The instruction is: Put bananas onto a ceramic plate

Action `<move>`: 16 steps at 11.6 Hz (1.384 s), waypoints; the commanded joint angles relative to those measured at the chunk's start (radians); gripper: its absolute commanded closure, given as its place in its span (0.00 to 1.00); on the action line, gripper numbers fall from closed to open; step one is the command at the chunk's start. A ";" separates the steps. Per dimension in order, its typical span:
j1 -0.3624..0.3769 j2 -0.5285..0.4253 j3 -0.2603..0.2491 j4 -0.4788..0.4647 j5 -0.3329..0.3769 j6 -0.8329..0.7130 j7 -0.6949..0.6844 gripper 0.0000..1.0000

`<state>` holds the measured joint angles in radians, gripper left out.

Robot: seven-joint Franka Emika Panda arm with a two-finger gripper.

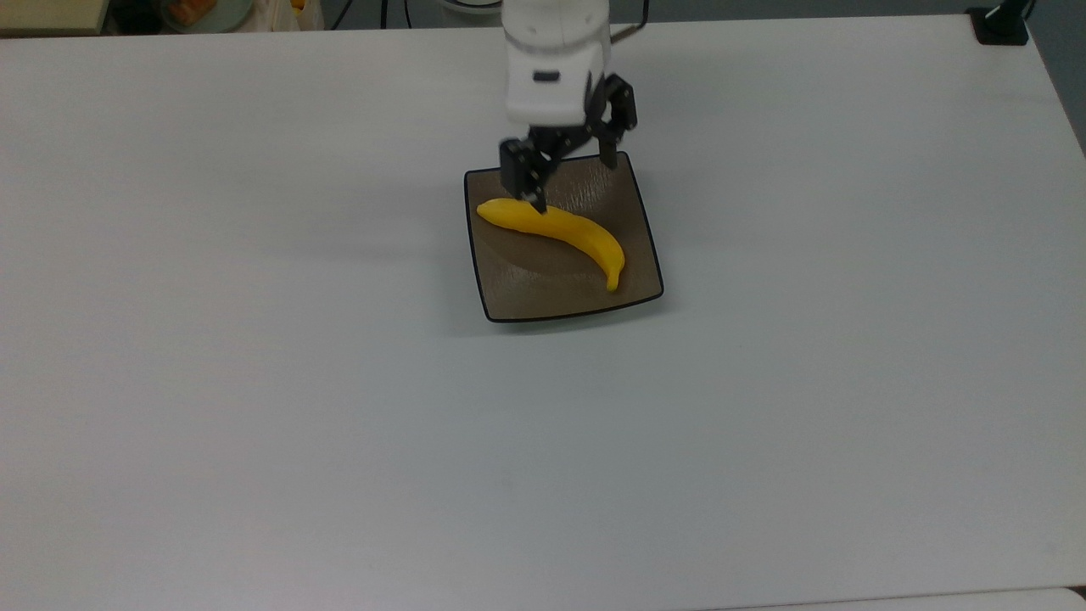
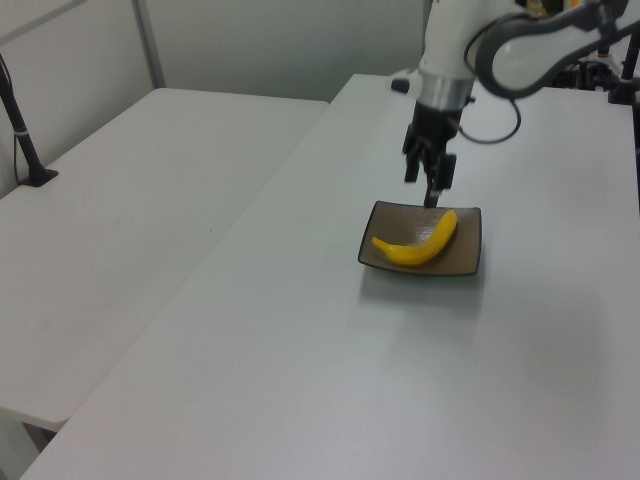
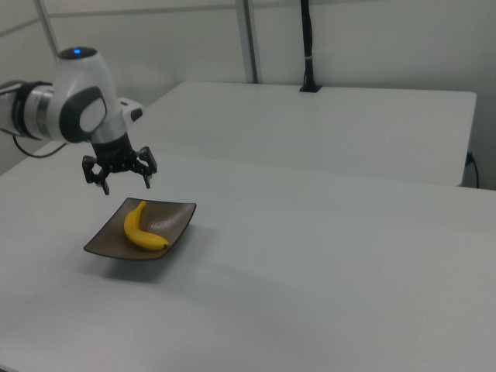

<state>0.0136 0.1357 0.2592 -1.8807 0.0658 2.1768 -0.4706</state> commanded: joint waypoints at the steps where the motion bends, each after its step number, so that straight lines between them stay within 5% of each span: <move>1: 0.026 -0.079 -0.095 0.147 -0.004 -0.281 0.127 0.00; 4: 0.060 -0.097 -0.164 0.235 -0.004 -0.458 0.170 0.00; 9: 0.062 -0.202 -0.270 0.230 -0.006 -0.604 0.369 0.00; 16: 0.092 -0.191 -0.273 0.154 -0.006 -0.321 0.421 0.00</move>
<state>0.0812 -0.0442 -0.0023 -1.6788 0.0657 1.7817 -0.0723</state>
